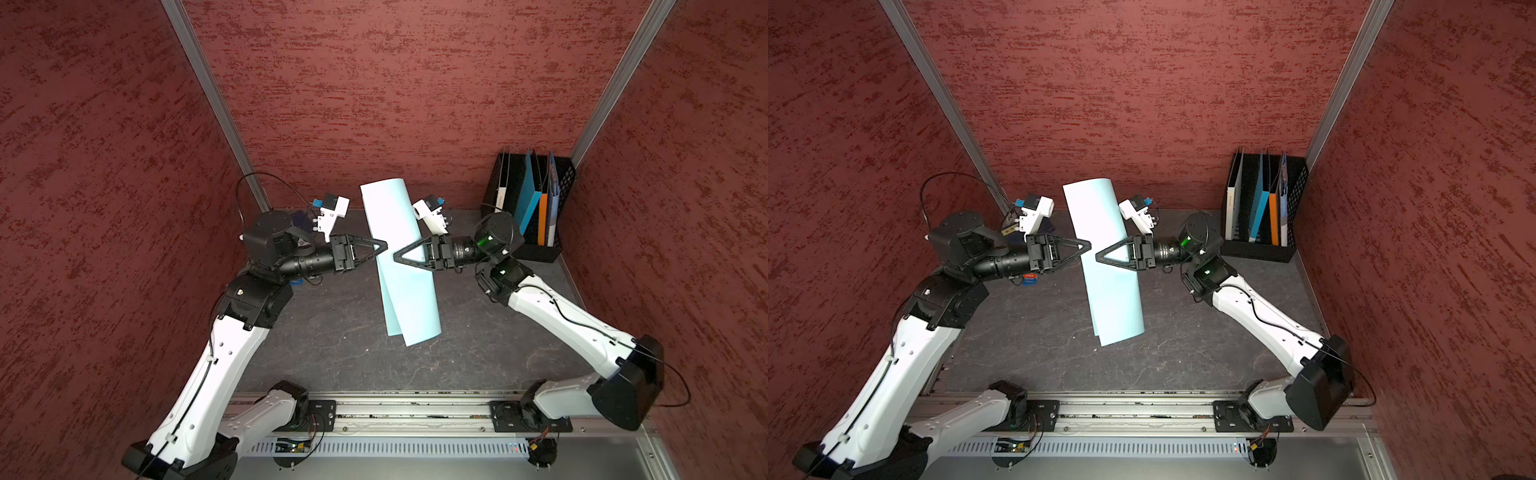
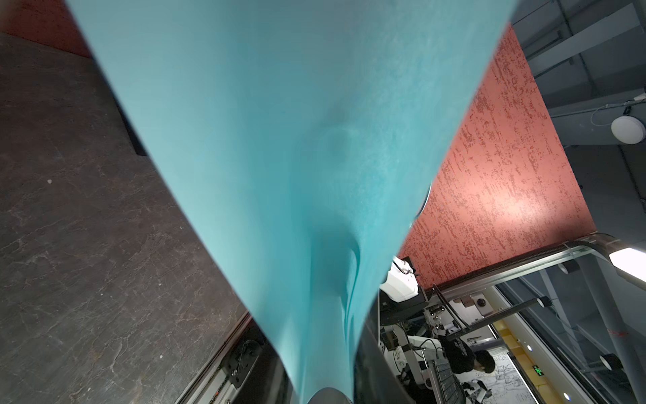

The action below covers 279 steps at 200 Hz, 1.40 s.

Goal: Fold the rectangular paper in half along the long edge
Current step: Fold the paper.

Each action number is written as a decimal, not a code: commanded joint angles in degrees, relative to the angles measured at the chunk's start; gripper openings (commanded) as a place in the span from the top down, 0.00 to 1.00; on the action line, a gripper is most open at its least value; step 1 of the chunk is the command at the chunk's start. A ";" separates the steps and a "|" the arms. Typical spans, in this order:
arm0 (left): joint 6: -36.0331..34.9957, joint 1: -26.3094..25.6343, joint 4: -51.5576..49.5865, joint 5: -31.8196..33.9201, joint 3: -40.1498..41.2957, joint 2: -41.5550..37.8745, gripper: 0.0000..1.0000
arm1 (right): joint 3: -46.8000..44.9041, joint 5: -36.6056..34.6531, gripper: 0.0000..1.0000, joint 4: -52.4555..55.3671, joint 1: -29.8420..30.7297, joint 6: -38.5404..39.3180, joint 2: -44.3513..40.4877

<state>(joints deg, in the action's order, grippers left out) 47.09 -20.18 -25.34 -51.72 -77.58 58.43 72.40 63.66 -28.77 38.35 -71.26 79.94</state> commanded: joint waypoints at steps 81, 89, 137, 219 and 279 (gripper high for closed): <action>-0.13 0.34 1.88 -0.66 0.01 -0.58 1.00 | 1.25 2.87 0.63 -11.80 0.86 -6.39 0.74; -0.16 0.32 1.88 -0.75 0.00 -0.55 1.00 | 1.25 2.81 0.61 -11.22 0.84 -5.90 0.66; -0.07 0.32 1.81 -0.83 -0.01 -0.55 1.00 | 2.42 0.95 0.47 2.95 0.86 4.06 -0.93; 0.46 0.32 1.45 -2.64 -0.34 0.60 1.00 | 7.00 -7.41 0.25 24.64 0.59 20.16 -4.57; 1.58 -0.11 2.70 -6.22 -0.74 1.69 1.00 | 7.05 -11.74 0.28 29.00 -0.48 23.75 -5.76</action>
<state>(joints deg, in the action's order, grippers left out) 48.16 -20.21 -24.45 -54.98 -77.58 59.94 78.26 55.75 -3.07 38.46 -50.98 75.83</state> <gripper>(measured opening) 0.049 0.720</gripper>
